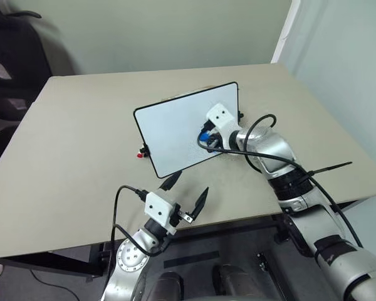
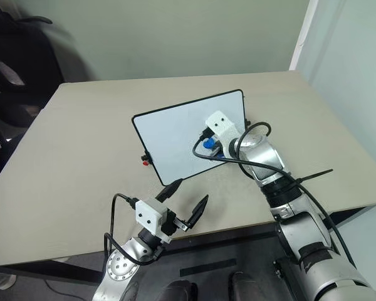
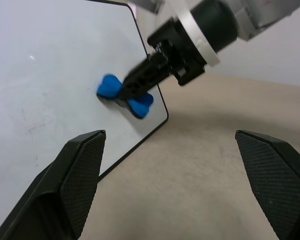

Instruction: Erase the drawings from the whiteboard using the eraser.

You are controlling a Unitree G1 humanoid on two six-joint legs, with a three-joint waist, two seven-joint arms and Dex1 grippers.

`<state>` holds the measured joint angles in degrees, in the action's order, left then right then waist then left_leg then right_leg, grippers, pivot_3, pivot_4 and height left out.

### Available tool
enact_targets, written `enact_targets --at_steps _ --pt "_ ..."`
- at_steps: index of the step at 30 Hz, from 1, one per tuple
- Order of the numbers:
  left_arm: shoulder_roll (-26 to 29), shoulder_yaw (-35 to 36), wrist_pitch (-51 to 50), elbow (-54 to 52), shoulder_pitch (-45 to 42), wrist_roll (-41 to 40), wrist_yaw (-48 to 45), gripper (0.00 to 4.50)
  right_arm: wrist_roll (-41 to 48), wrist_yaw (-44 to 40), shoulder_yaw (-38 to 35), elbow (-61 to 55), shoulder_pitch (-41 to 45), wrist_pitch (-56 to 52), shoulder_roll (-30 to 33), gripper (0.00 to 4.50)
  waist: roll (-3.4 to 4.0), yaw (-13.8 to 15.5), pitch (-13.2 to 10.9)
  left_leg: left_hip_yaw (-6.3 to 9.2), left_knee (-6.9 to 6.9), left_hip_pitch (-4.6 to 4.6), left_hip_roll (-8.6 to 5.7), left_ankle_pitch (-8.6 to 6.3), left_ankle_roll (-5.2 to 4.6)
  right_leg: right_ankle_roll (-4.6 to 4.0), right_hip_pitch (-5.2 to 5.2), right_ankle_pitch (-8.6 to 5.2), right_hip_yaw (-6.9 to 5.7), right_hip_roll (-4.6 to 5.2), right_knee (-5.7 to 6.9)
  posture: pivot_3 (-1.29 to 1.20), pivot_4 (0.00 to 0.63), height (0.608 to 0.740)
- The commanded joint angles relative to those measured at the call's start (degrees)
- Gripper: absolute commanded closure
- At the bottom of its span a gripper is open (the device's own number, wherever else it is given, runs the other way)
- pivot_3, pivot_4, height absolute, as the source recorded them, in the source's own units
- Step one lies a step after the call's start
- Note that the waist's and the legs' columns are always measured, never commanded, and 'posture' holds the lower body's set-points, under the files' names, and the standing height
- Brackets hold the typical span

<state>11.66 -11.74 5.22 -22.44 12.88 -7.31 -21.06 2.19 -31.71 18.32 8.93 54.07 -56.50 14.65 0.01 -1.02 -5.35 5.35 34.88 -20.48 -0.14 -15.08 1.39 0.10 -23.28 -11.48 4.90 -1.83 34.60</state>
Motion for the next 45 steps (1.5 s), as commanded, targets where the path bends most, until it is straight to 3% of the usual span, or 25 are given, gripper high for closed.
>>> enact_targets --at_steps 1,7,17,29,37,45 --pt "-0.1 0.4 1.0 -2.2 0.2 -0.4 0.1 0.0 0.8 0.0 -1.5 -4.0 2.0 0.9 -0.6 4.42 0.0 0.0 0.0 0.0 0.0 -0.01 0.0 0.0 0.0 -0.01 0.0 0.01 0.0 0.0 0.0 0.0 0.15 0.739" --pt "0.0 0.5 0.9 -2.4 0.3 -0.5 0.0 0.0 3.4 -1.1 -2.8 -7.5 1.3 0.7 -1.8 4.42 -0.01 0.2 0.0 0.0 0.0 -0.02 0.0 -0.01 -0.01 -0.07 0.02 0.05 -0.01 0.0 -0.01 0.0 0.15 0.739" --pt "0.3 0.8 0.8 -1.8 -0.4 -0.4 -0.1 0.0 -0.1 0.4 0.1 2.7 -4.5 3.9 0.5 4.42 -0.1 0.7 0.4 0.01 0.0 0.27 0.0 -0.37 0.21 -0.1 0.33 0.06 0.0 0.02 -0.17 0.0 0.15 0.739" --pt "0.4 0.9 0.8 -1.0 -1.1 -0.4 -0.5 0.0 -1.2 0.3 -0.2 4.9 -6.1 2.6 3.0 4.42 0.0 0.8 0.0 0.0 0.05 0.0 0.0 -0.19 -0.04 -0.09 0.07 0.14 -0.01 0.02 -0.15 0.0 0.15 0.739" --pt "0.3 0.7 0.8 -0.6 -1.3 -0.4 -0.5 0.0 3.6 1.0 -8.2 1.8 -1.5 4.6 0.4 4.42 0.01 0.5 0.0 -0.01 0.1 -0.02 0.0 -0.11 -0.17 -0.08 0.09 0.24 -0.01 0.02 -0.21 0.0 0.15 0.739" --pt "0.4 0.9 0.7 -1.2 -1.0 -0.4 -0.3 0.0 3.4 0.8 -8.7 -0.8 -1.2 4.2 0.6 4.42 0.0 0.6 0.1 0.01 0.06 0.1 0.02 -0.12 -0.2 -0.1 0.06 0.26 -0.03 0.0 -0.22 0.0 0.15 0.739"
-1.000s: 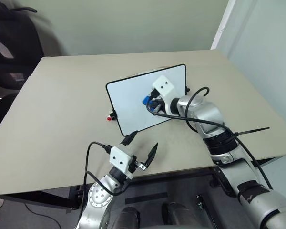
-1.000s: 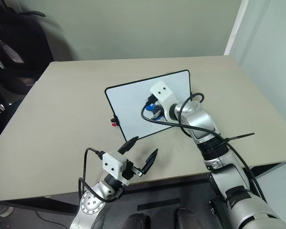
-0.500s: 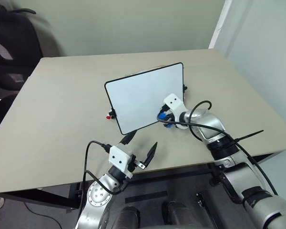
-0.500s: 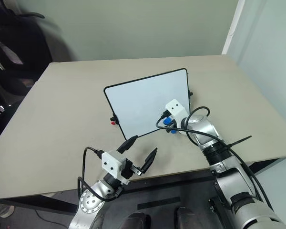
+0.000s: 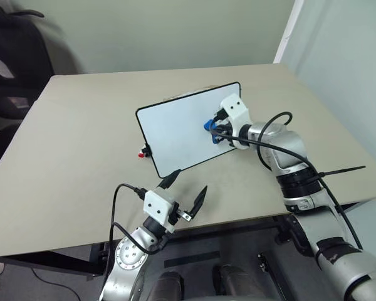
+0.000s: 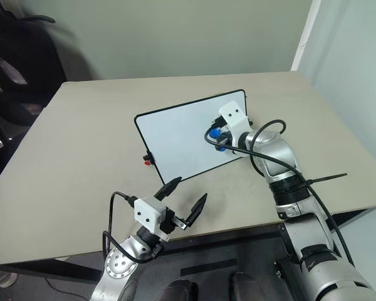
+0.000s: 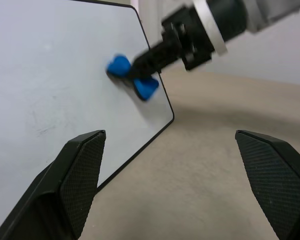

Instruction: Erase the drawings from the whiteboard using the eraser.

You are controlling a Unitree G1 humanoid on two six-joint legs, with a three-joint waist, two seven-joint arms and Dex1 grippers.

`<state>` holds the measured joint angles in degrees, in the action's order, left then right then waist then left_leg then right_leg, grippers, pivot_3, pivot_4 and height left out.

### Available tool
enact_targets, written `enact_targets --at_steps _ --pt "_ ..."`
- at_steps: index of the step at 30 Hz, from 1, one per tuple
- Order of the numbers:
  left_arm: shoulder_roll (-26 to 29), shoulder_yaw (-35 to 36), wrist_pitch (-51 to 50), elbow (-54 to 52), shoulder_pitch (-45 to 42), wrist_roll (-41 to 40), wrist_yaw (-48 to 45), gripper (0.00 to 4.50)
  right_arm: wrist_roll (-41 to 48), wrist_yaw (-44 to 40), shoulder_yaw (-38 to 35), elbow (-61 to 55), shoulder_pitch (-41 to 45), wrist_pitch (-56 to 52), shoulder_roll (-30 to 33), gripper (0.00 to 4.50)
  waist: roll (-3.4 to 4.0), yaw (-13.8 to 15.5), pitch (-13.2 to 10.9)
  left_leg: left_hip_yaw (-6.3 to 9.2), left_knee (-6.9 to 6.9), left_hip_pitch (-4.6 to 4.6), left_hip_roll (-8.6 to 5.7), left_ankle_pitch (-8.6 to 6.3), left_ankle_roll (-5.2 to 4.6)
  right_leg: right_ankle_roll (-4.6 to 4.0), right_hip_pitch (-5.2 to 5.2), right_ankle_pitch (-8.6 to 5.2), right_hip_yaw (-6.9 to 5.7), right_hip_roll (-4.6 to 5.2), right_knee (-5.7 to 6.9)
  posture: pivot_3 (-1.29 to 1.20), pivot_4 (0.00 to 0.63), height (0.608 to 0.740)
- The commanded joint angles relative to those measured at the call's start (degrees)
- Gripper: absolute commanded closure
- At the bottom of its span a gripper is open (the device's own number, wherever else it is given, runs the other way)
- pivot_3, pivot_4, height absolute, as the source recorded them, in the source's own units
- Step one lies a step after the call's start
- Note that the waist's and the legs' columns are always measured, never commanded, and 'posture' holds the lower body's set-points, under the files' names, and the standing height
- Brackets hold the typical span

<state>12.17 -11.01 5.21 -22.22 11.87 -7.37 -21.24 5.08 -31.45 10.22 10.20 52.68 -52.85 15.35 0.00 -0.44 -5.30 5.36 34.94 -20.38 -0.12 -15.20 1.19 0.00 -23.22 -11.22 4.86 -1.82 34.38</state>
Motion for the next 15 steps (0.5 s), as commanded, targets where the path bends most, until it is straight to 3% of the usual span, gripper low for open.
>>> enact_targets --at_steps 1,5,15 --pt "-0.1 0.2 0.7 -1.5 0.1 -0.3 -0.1 0.0 0.3 0.6 -0.4 -2.2 -0.1 0.4 0.0 4.42 0.02 0.1 0.0 0.0 0.01 -0.03 -0.01 0.0 0.0 0.0 0.03 0.0 0.0 0.01 -0.01 0.0 0.15 0.739" --pt "0.2 0.3 0.5 -1.8 0.4 -0.5 -0.3 0.0 -0.6 1.0 -0.5 -4.0 -3.4 -0.7 2.4 4.42 0.01 0.2 0.1 -0.01 0.02 -0.04 -0.01 0.01 -0.02 -0.01 0.11 0.01 0.0 0.01 -0.08 0.0 0.15 0.739" --pt "0.5 0.1 0.2 -2.4 1.0 -0.8 -0.7 0.0 3.4 2.4 -14.9 -14.1 -14.2 -9.6 13.1 4.42 0.09 1.1 0.1 -0.01 0.02 -0.08 -0.01 0.07 -0.13 0.11 0.51 -0.06 0.01 0.02 -0.24 0.0 0.15 0.739"
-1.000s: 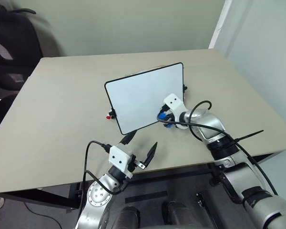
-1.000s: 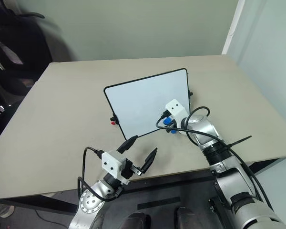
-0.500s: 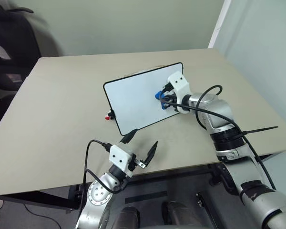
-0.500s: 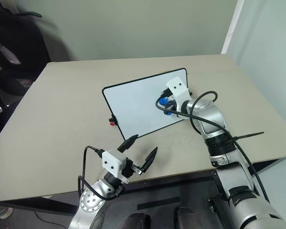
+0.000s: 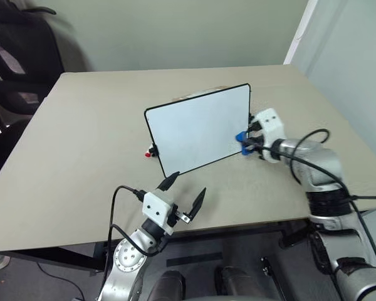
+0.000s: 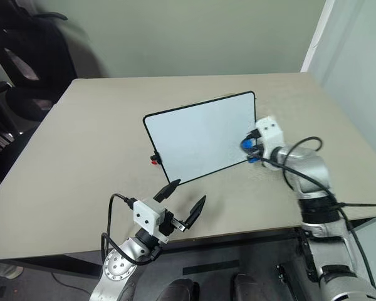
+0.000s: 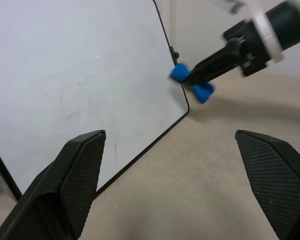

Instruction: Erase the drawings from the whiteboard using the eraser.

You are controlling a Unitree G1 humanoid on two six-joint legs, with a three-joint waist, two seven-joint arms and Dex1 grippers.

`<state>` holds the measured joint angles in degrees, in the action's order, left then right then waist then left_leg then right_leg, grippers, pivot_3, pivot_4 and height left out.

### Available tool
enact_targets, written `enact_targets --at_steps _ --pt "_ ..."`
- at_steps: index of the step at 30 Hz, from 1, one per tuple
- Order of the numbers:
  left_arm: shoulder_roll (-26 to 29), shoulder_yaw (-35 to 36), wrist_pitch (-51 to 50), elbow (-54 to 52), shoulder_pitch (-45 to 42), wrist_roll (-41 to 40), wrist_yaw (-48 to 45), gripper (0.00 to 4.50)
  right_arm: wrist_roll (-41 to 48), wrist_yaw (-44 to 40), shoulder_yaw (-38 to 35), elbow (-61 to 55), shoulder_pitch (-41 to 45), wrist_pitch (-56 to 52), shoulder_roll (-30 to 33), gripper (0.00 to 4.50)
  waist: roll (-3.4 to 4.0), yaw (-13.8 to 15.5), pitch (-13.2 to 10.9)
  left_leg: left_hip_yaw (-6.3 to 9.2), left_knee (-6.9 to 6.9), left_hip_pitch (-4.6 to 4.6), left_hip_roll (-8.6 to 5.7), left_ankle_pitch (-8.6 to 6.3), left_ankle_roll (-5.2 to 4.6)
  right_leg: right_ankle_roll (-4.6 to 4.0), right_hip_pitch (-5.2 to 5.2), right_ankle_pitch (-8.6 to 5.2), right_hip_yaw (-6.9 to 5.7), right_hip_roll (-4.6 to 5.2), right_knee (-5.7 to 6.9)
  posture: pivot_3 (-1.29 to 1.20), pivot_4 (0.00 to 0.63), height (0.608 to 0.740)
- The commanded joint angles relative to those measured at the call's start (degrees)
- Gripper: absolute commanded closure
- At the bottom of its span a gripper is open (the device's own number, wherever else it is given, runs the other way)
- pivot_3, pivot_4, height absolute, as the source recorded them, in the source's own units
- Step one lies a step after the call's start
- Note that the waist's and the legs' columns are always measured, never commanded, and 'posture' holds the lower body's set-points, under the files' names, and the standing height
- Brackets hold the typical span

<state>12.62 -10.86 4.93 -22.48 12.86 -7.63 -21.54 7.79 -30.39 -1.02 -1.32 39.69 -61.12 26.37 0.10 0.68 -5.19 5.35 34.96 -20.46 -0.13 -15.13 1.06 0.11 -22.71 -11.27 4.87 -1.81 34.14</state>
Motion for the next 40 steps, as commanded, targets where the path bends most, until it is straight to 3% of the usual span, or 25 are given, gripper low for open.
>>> enact_targets --at_steps 1,6,14,15,21,28,33,40 --pt "0.1 0.0 0.4 -2.1 0.1 -0.6 -0.5 0.0 0.6 1.7 -4.7 -2.6 -2.4 -1.6 3.3 4.42 0.0 0.0 0.0 0.0 0.0 0.0 0.0 0.0 -0.01 0.05 0.07 -0.03 0.0 0.0 -0.03 0.0 0.15 0.739" --pt "0.4 -0.1 0.0 -2.3 0.1 -0.5 -1.0 0.0 0.3 2.8 -6.9 -0.7 -6.8 -3.1 7.1 4.42 0.06 -0.1 0.0 0.0 0.0 0.03 0.0 0.02 -0.05 0.26 0.17 -0.16 0.01 0.0 -0.1 0.0 0.15 0.739" --pt "1.1 0.3 -0.3 -2.3 0.0 -0.8 -1.6 0.0 -0.1 4.7 -6.0 8.1 -4.2 0.5 5.6 4.42 0.13 -0.6 -0.1 -0.01 0.0 0.2 0.0 0.12 -0.28 0.47 0.17 -0.27 0.01 -0.01 -0.07 0.0 0.15 0.739" --pt "1.2 0.4 -0.3 -2.4 0.1 -0.9 -1.6 0.0 0.0 5.1 -6.2 8.8 -3.7 0.5 5.5 3.78 0.16 -0.6 -0.1 -0.01 0.0 0.22 0.0 0.12 -0.29 0.47 0.15 -0.27 0.01 -0.01 -0.07 0.0 0.15 0.739" --pt "2.1 1.7 -0.6 -2.7 0.2 -1.9 -2.1 0.0 -1.0 4.4 -4.3 6.8 -4.9 0.1 9.6 1.88 0.28 -0.3 0.0 0.0 0.0 0.24 0.0 0.05 -0.42 0.47 0.13 -0.26 0.02 -0.01 -0.09 0.0 0.15 0.739" --pt "3.2 3.2 -0.9 -2.5 -0.4 -3.1 -2.8 0.0 6.2 -1.0 -7.8 -11.3 -10.4 -3.0 13.5 1.88 0.29 0.0 0.1 -0.01 0.0 0.01 -0.01 -0.02 -0.44 0.58 0.29 -0.33 0.04 -0.01 -0.11 0.0 0.15 0.739" --pt "3.5 2.1 -0.5 -3.3 -0.7 -1.5 -3.3 0.0 11.7 -2.4 -14.8 -24.6 -20.6 4.8 9.5 1.88 0.16 0.0 0.1 -0.01 0.03 0.2 -0.03 -0.18 -0.55 0.7 0.53 -0.54 0.04 -0.03 -0.16 0.0 0.15 0.739" --pt "3.2 2.1 -0.8 -3.1 -1.1 -1.0 -3.1 0.0 12.3 -1.0 -14.8 -31.0 -31.6 22.5 1.3 1.88 0.04 -0.1 0.0 0.01 0.08 0.35 -0.04 -0.29 -0.51 0.77 0.69 -0.94 0.09 -0.03 -0.17 0.0 0.15 0.739"
